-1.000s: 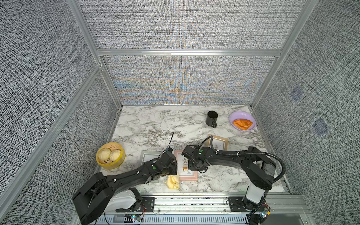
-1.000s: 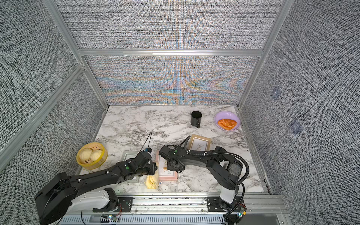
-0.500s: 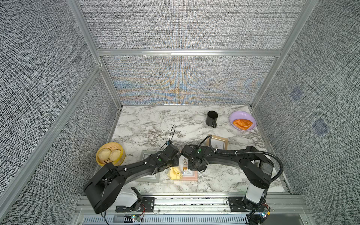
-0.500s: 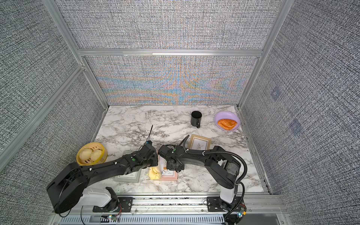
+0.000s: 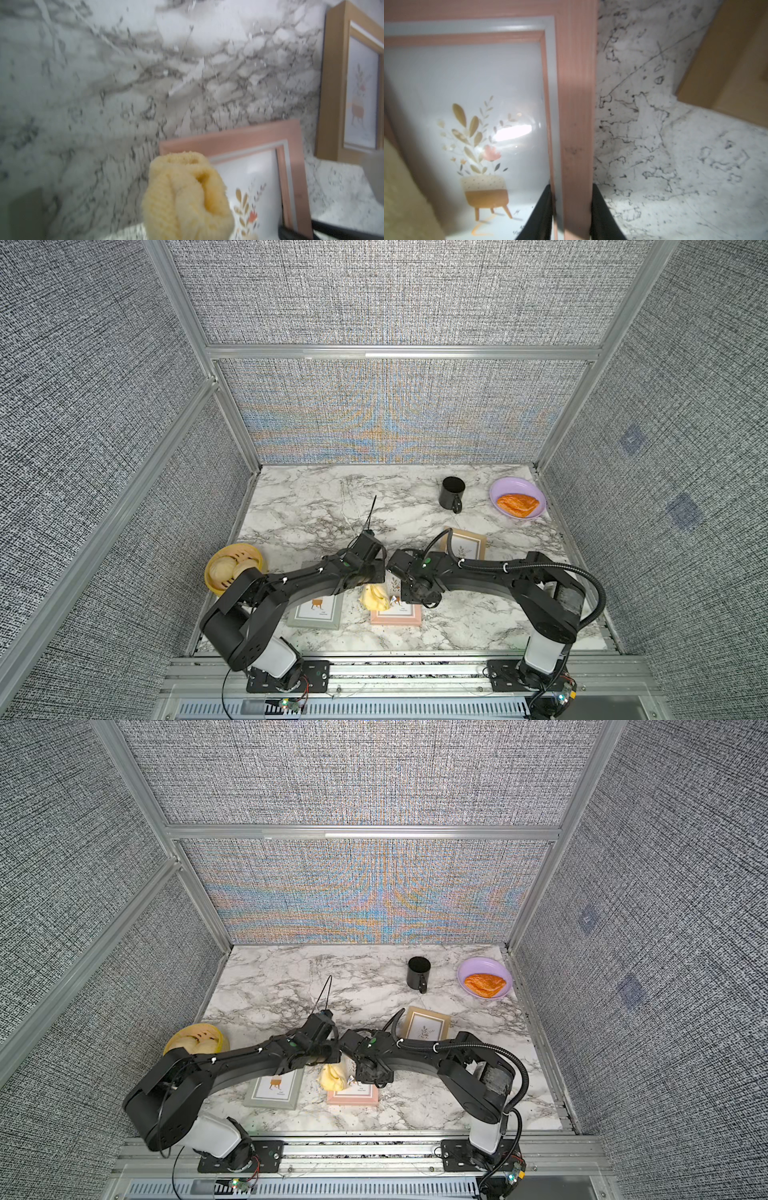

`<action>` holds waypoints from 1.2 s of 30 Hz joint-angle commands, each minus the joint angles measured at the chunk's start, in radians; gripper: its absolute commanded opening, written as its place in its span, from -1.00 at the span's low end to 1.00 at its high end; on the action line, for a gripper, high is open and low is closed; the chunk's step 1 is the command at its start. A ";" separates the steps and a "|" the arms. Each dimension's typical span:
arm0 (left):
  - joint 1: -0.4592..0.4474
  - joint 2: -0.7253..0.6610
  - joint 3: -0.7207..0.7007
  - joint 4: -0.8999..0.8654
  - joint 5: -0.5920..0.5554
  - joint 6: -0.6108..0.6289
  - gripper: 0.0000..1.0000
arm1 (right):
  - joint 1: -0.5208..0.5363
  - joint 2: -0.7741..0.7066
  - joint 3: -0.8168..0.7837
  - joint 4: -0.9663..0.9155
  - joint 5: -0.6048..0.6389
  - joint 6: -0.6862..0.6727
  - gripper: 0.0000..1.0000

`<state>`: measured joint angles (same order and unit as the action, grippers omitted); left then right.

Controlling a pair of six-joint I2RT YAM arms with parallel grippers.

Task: Wipe the picture frame with a cloth
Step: Wipe the dirt from the picture frame.

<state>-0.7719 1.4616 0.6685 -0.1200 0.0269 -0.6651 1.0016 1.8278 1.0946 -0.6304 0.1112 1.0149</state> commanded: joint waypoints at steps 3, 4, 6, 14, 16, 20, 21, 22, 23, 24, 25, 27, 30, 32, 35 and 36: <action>-0.079 -0.157 -0.127 -0.089 -0.007 -0.114 -1.00 | 0.002 0.045 -0.047 -0.030 -0.058 0.014 -0.43; -0.086 -0.182 -0.148 -0.086 -0.010 -0.127 -1.00 | 0.000 0.046 -0.044 -0.032 -0.063 0.012 -0.42; -0.089 -0.201 -0.176 -0.081 -0.029 -0.138 -1.00 | -0.002 0.039 -0.031 -0.044 -0.068 0.004 -0.34; -0.086 -0.092 -0.063 -0.119 -0.134 -0.086 -1.00 | -0.066 -0.046 0.048 -0.128 -0.095 -0.116 0.09; -0.086 -0.084 -0.048 -0.111 -0.133 -0.079 -1.00 | -0.098 -0.054 0.059 -0.125 -0.110 -0.156 0.11; -0.084 -0.087 -0.046 -0.109 -0.143 -0.079 -1.00 | -0.162 -0.042 0.092 -0.090 -0.140 -0.249 0.11; -0.084 -0.088 -0.048 -0.110 -0.142 -0.077 -1.00 | -0.175 -0.038 0.102 -0.076 -0.149 -0.271 0.11; -0.084 -0.089 -0.052 -0.110 -0.141 -0.077 -1.00 | -0.190 -0.032 0.115 -0.066 -0.154 -0.293 0.11; -0.084 -0.090 -0.055 -0.109 -0.140 -0.076 -1.00 | -0.203 -0.021 0.129 -0.056 -0.165 -0.313 0.11; -0.084 -0.090 -0.055 -0.108 -0.140 -0.074 -0.99 | -0.215 -0.008 0.144 -0.052 -0.176 -0.329 0.11; -0.084 -0.089 -0.055 -0.108 -0.140 -0.071 -1.00 | -0.223 0.008 0.164 -0.051 -0.186 -0.346 0.11; -0.084 -0.086 -0.051 -0.110 -0.143 -0.064 -1.00 | -0.232 0.034 0.193 -0.042 -0.201 -0.371 0.11; -0.084 -0.077 -0.038 -0.107 -0.141 -0.058 -1.00 | -0.242 0.070 0.218 -0.013 -0.230 -0.387 0.11; -0.084 -0.067 -0.030 -0.106 -0.137 -0.052 -1.00 | -0.245 0.094 0.233 -0.008 -0.229 -0.388 0.09; -0.085 -0.066 -0.024 -0.104 -0.127 -0.043 -1.00 | -0.251 0.110 0.231 0.008 -0.236 -0.381 0.01; -0.084 -0.066 -0.024 -0.104 -0.125 -0.041 -1.00 | -0.254 0.111 0.227 0.014 -0.237 -0.378 -0.02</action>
<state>-0.8566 1.3937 0.6392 -0.2108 -0.0948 -0.7254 0.7521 1.9362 1.3212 -0.6361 -0.1104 0.6456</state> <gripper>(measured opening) 0.081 0.500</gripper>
